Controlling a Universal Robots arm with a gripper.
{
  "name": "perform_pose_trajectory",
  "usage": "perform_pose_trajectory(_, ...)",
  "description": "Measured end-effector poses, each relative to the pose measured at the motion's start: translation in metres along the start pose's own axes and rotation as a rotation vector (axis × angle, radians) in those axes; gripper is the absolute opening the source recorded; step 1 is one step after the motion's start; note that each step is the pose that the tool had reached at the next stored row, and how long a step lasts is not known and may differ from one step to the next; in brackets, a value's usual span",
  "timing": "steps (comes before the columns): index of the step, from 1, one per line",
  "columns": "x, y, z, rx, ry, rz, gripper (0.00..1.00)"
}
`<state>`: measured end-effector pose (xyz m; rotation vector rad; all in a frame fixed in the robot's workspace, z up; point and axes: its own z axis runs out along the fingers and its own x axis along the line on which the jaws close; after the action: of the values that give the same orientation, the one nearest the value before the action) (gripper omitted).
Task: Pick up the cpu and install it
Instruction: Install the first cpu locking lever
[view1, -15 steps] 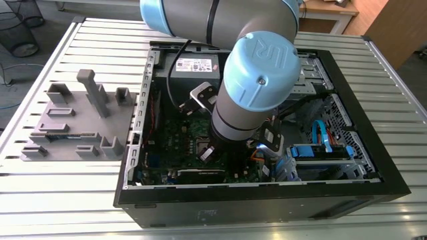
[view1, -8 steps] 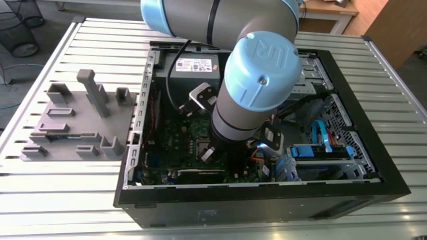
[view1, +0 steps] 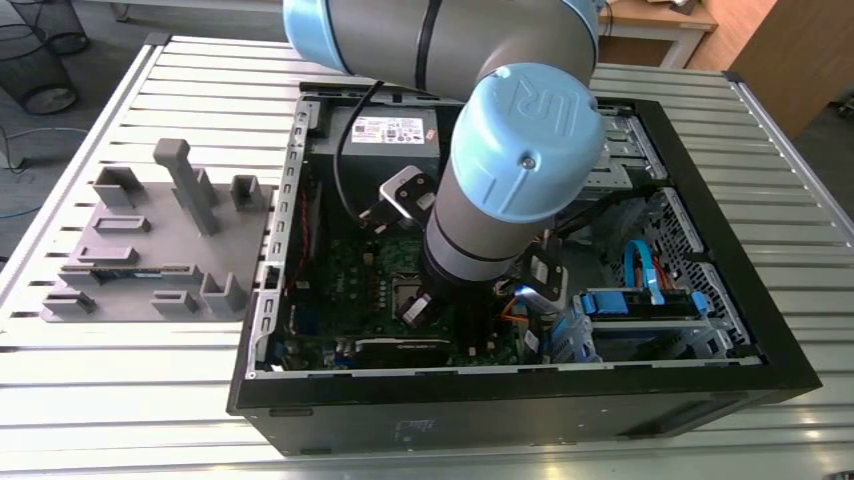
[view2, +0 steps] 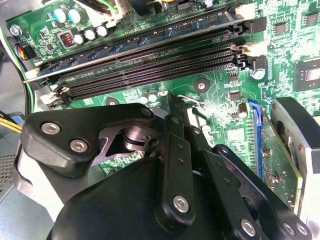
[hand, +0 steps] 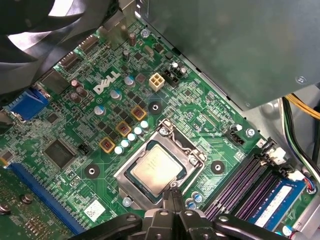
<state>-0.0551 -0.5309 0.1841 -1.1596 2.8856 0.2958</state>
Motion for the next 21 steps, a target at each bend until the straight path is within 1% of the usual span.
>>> perform_pose_trajectory(11, -0.0002, -0.0002, 0.0000, -0.0002, -0.0003, 0.000, 0.11)
perform_pose_trajectory(12, -0.0005, 0.0002, -0.0019, 0.0012, 0.0023, 0.000, 0.11)
perform_pose_trajectory(13, -0.0003, 0.0001, -0.0018, 0.0008, 0.0018, 0.000, 0.11)
perform_pose_trajectory(14, -0.0002, 0.0001, -0.0021, -0.0002, -0.0002, 0.000, 0.11)
perform_pose_trajectory(16, -0.0008, 0.0007, -0.0048, -0.0013, -0.0022, 0.000, 0.11)
perform_pose_trajectory(19, -0.0010, 0.0014, -0.0091, -0.0009, -0.0014, 0.000, 0.11)
perform_pose_trajectory(21, -0.0012, 0.0017, -0.0107, -0.0008, -0.0014, 0.000, 0.11)
